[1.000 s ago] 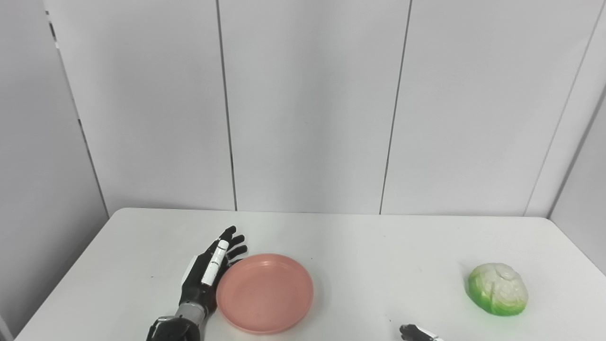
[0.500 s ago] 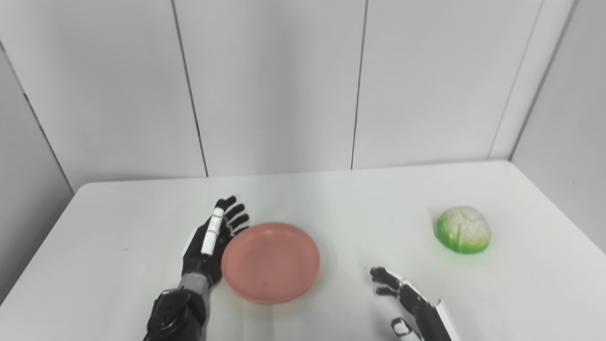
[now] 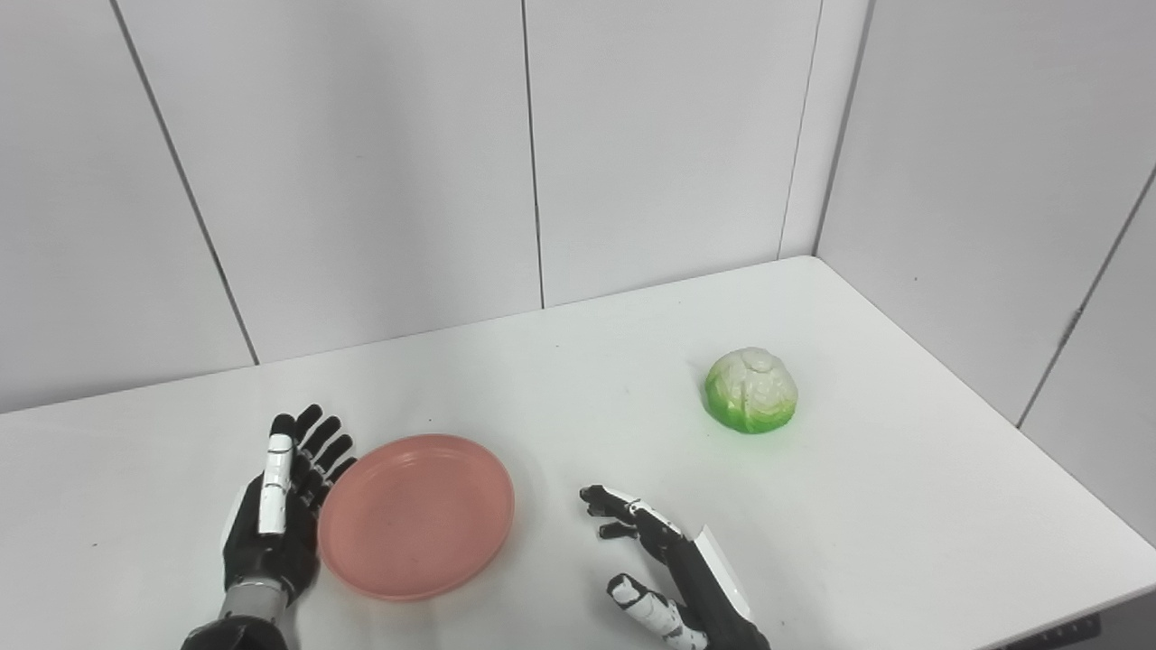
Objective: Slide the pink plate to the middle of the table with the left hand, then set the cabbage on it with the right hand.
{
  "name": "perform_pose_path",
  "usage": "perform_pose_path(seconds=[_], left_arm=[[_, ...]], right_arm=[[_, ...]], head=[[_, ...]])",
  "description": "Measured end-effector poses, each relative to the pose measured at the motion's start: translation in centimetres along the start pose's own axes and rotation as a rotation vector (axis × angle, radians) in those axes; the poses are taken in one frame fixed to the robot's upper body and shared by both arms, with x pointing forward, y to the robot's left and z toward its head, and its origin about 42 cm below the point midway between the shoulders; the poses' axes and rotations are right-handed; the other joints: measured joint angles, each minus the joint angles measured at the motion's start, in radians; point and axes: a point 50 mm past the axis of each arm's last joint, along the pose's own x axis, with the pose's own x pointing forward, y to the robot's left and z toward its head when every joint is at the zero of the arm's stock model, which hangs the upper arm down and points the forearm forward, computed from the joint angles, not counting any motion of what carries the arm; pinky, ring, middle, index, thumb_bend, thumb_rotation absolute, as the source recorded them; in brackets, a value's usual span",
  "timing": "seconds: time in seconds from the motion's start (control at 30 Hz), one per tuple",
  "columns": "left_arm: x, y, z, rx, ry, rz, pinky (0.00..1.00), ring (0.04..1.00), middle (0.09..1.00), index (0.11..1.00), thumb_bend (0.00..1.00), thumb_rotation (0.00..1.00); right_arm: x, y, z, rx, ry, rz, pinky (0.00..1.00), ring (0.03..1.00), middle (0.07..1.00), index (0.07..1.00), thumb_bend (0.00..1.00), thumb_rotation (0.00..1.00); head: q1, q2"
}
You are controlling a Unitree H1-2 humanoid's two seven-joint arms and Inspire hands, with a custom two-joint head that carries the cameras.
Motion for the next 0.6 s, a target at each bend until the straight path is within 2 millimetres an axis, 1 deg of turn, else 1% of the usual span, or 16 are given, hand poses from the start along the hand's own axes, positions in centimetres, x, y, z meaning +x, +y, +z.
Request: perform_pose_path(seconds=[0.07,0.17,0.27,0.33,0.4,0.47,0.53,0.57,0.6], left_arm=[[0.0,0.0,-0.1,0.001,-0.001,-0.001,0.85,0.877,0.882,0.854,0.83,0.81],[0.0,0.1,-0.2,-0.011,0.001,-0.008,0.87,0.88,0.88,0.844,0.83,0.8],[0.0,0.0,-0.3,-0.014,0.002,-0.01,0.87,0.876,0.877,0.836,0.83,0.79],[-0.1,-0.2,-0.5,-0.017,-0.001,-0.011,0.87,0.871,0.87,0.83,0.84,0.78],[-0.2,-0.6,-0.7,-0.026,-0.005,-0.014,0.87,0.87,0.869,0.83,0.84,0.77],[-0.2,-0.9,-0.8,-0.032,-0.006,-0.018,0.86,0.865,0.867,0.838,0.84,0.78],[-0.3,-1.4,-0.9,-0.035,-0.006,-0.024,0.86,0.857,0.863,0.836,0.82,0.8],[-0.3,-1.6,-1.0,-0.034,-0.007,-0.029,0.86,0.858,0.866,0.834,0.8,0.82],[-0.3,-1.8,-1.0,-0.032,-0.007,-0.033,0.86,0.863,0.869,0.835,0.79,0.82]], right_arm=[[0.1,0.2,0.0,-0.004,0.002,-0.001,0.75,0.81,0.831,0.797,0.83,0.95],[0.1,0.4,0.1,-0.013,0.01,-0.004,0.75,0.81,0.833,0.798,0.82,0.94],[0.2,0.6,0.1,-0.021,0.013,-0.008,0.74,0.813,0.838,0.802,0.81,0.94],[0.2,0.6,0.1,-0.029,0.013,-0.011,0.72,0.802,0.833,0.799,0.81,0.91],[0.2,0.7,0.1,-0.035,0.012,-0.016,0.73,0.807,0.838,0.805,0.81,0.9],[0.2,0.6,0.1,-0.039,0.011,-0.028,0.7,0.805,0.835,0.797,0.78,0.86],[0.2,0.6,0.2,-0.036,0.009,-0.051,0.7,0.816,0.847,0.81,0.76,0.81],[0.2,0.5,0.5,-0.034,0.008,-0.066,0.69,0.809,0.845,0.817,0.72,0.77],[0.3,0.3,0.8,-0.04,0.022,-0.084,0.69,0.804,0.845,0.818,0.7,0.75]], head=[[-0.015,-0.002],[-0.024,-0.003],[-0.026,-0.006],[-0.021,-0.008],[-0.017,-0.009],[-0.005,-0.012],[0.005,-0.017],[0.009,-0.018],[0.011,-0.02]])
